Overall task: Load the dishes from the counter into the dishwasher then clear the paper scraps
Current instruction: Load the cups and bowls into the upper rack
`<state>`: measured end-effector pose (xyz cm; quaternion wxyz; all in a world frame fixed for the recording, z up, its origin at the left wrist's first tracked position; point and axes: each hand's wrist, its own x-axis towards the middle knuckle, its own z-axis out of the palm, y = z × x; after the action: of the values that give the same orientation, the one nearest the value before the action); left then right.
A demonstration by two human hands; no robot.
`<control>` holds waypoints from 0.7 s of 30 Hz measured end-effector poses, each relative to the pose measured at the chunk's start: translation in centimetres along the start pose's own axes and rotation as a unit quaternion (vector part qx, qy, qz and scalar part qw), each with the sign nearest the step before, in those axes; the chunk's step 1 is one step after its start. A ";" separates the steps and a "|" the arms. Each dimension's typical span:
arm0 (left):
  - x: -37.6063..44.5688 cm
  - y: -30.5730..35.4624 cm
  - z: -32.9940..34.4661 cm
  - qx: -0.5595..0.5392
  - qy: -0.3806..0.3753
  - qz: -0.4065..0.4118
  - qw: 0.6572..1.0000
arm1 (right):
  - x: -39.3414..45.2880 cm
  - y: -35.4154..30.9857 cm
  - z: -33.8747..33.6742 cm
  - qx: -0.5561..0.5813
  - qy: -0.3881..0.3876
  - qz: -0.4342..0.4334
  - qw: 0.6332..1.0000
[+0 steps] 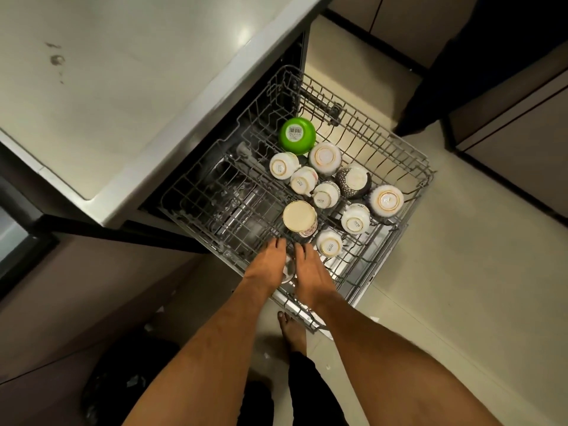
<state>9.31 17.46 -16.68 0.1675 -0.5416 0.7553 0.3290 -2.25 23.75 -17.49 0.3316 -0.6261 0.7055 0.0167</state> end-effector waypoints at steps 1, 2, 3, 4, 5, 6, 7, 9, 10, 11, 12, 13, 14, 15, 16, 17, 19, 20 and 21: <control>-0.3 -0.1 -0.2 0.000 0.005 0.002 1.000 | -0.1 -0.1 -0.2 -0.008 -0.002 -0.003 1.000; -0.7 -0.2 -0.5 0.000 0.011 0.003 1.000 | -0.2 -0.2 -0.4 -0.014 -0.004 -0.006 1.000; -1.0 -0.3 -0.7 0.001 0.017 0.004 1.000 | -0.3 -0.3 -0.6 -0.018 -0.006 -0.008 1.000; -1.4 -0.5 -1.0 0.001 0.024 0.006 1.000 | -0.4 -0.6 -0.9 -0.023 -0.008 -0.009 1.000; -1.9 -0.7 -1.4 -0.001 0.033 0.008 0.999 | -0.6 -1.0 -1.1 -0.030 -0.008 -0.010 0.999; -2.5 -1.0 -1.9 -0.002 0.045 0.010 0.999 | -0.8 -1.4 -1.5 -0.039 -0.005 -0.011 0.999; -3.0 -1.4 -2.4 0.001 0.057 0.014 0.998 | -1.0 -1.9 -1.9 -0.046 -0.001 -0.013 0.999; -4.2 -2.0 -3.5 0.010 0.086 0.022 0.996 | -1.4 -2.9 -2.7 -0.061 0.018 -0.021 0.998; -4.9 -2.4 -4.2 0.013 0.104 0.025 0.994 | -1.7 -3.6 -3.2 -0.069 0.029 -0.029 0.997; -5.6 -2.8 -4.9 0.015 0.123 0.026 0.992 | -2.0 -4.4 -3.9 -0.078 0.040 -0.037 0.995; -6.3 -3.1 -5.8 0.019 0.144 0.026 0.989 | -2.2 -5.2 -4.6 -0.087 0.052 -0.043 0.994; -6.9 -3.4 -6.6 0.027 0.166 0.026 0.985 | -2.3 -5.8 -5.3 -0.097 0.065 -0.048 0.992; -7.7 -3.7 -7.6 0.038 0.189 0.029 0.981 | -2.5 -6.8 -6.3 -0.107 0.079 -0.053 0.990; -8.5 -4.0 -8.7 0.052 0.210 0.033 0.976 | -2.7 -7.7 -7.1 -0.119 0.093 -0.059 0.987; -9.4 -4.3 -9.8 0.060 0.231 0.036 0.971 | -3.0 -8.7 -8.0 -0.131 0.105 -0.064 0.984; -10.3 -4.6 -11.0 0.063 0.252 0.039 0.965 | -3.4 -9.8 -9.0 -0.140 0.118 -0.072 0.980; -11.9 -5.3 -13.2 0.074 0.292 0.047 0.952 | -3.8 -11.8 -10.7 -0.161 0.144 -0.087 0.973; -12.9 -5.8 -14.2 0.086 0.311 0.048 0.945 | -4.2 -13.0 -11.5 -0.174 0.153 -0.096 0.968; -14.0 -6.4 -15.3 0.101 0.326 0.046 0.939 | -4.6 -14.4 -12.3 -0.190 0.162 -0.107 0.962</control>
<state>21.79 15.71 0.93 -0.0496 -0.5642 0.8216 0.0642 5.13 19.21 0.01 0.0873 -0.7439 0.6625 0.0131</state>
